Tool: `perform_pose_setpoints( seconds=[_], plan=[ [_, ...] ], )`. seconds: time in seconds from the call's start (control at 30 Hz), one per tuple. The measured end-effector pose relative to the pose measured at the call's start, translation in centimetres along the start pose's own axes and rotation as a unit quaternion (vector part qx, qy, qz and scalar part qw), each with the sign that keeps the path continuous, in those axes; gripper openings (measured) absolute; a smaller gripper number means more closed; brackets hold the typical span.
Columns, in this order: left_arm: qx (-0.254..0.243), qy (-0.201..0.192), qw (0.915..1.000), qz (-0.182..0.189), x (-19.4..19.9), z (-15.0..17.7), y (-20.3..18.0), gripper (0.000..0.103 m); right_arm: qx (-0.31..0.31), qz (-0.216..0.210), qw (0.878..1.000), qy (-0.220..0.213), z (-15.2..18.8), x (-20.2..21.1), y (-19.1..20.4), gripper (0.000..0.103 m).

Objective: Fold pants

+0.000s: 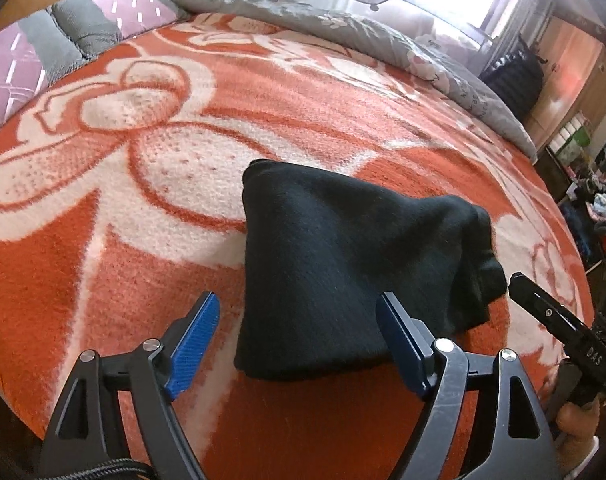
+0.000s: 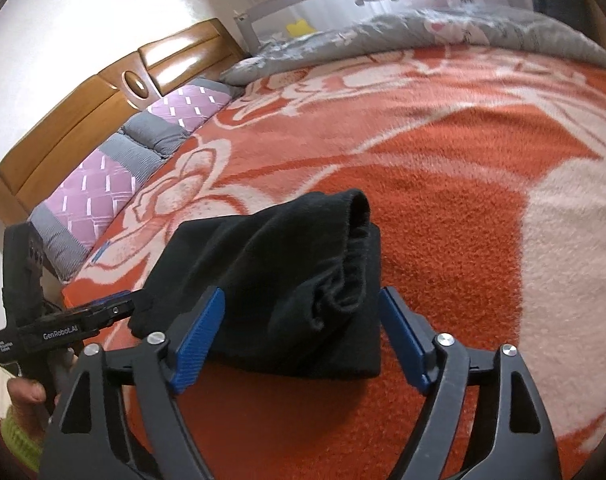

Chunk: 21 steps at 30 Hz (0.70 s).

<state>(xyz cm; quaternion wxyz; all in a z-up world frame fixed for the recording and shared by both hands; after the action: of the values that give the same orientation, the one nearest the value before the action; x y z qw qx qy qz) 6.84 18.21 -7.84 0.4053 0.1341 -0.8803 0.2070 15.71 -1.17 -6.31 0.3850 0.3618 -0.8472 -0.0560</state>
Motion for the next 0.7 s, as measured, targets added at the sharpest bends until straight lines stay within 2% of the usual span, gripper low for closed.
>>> perform_pose_setpoints(
  seconds=[0.2, 0.43, 0.7],
  plan=[
    [-0.007, -0.004, 0.9999, -0.011, 1.0, 1.5, -0.7, 0.082, 0.037, 0.017, 0.999, -0.011, 0.8, 1.2, 1.1, 0.086],
    [-0.047, -0.032, 0.9972, -0.049, 2.3, 3.2, -1.3, 0.082, 0.071, 0.033, 0.996, -0.031, 2.0, 2.5, 1.8, 0.092],
    [-0.066, -0.044, 0.9952, -0.057, 2.4, 5.1, -1.5, 0.085, 0.091, 0.035, 0.994, -0.040, 4.1, 2.3, 2.5, 0.097]
  ],
)
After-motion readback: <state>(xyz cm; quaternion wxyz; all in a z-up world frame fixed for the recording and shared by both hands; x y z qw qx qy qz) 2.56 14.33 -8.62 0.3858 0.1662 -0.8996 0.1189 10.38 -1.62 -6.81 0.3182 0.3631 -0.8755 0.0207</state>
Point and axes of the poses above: each gripper's, at about its wrist camera, not at the fingertips, and x roughly against the way its jaws point, y to its left, z to its underside, the point moved 7 cm from there along -x, roughly the way its jaws point, and after that the axes turned 3 degrees about -y, right-handed, at the moved point
